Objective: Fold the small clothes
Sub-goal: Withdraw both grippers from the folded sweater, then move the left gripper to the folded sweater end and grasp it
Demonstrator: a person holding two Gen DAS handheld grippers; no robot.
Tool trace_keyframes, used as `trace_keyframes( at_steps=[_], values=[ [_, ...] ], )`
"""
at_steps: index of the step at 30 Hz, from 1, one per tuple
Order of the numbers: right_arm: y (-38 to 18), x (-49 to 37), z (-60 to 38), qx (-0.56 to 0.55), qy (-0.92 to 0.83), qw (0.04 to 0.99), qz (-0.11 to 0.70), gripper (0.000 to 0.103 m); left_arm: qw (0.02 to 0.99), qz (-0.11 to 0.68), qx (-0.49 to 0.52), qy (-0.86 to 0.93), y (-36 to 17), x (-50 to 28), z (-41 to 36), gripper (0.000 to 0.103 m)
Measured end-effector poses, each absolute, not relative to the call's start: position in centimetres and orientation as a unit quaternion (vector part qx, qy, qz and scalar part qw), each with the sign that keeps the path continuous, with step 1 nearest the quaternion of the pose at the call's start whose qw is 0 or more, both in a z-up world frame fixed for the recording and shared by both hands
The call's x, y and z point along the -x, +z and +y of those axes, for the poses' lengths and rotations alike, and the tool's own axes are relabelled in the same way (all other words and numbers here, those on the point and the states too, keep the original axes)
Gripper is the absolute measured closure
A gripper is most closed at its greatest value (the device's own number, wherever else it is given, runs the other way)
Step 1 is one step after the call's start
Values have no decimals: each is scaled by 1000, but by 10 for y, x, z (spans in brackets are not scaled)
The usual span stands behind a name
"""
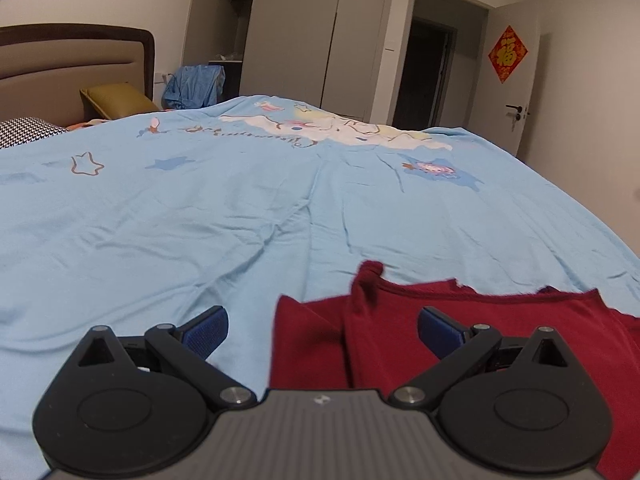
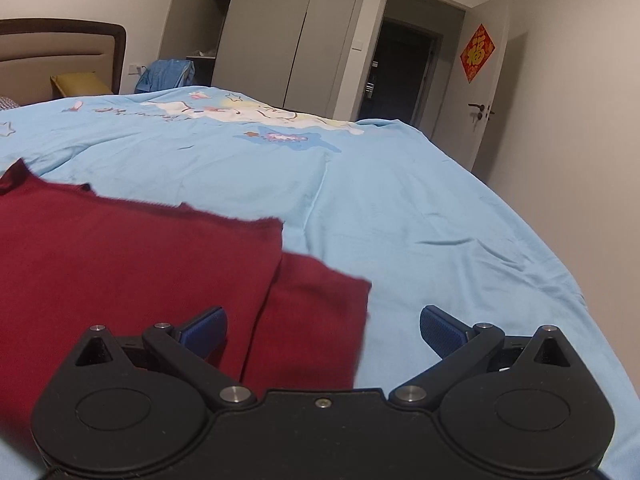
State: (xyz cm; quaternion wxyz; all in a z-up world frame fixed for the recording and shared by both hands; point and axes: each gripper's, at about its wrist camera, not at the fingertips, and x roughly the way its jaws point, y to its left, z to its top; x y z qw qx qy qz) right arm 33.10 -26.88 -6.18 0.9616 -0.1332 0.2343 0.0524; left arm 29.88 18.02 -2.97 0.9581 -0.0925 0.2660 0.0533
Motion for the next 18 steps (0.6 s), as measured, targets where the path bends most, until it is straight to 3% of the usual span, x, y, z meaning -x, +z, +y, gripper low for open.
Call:
trace_keyframes(
  at_steps=[18],
  values=[
    [-93, -294, -265, 150, 10, 960, 234, 1, 932, 321, 130, 107, -65, -253, 169, 0]
  ],
)
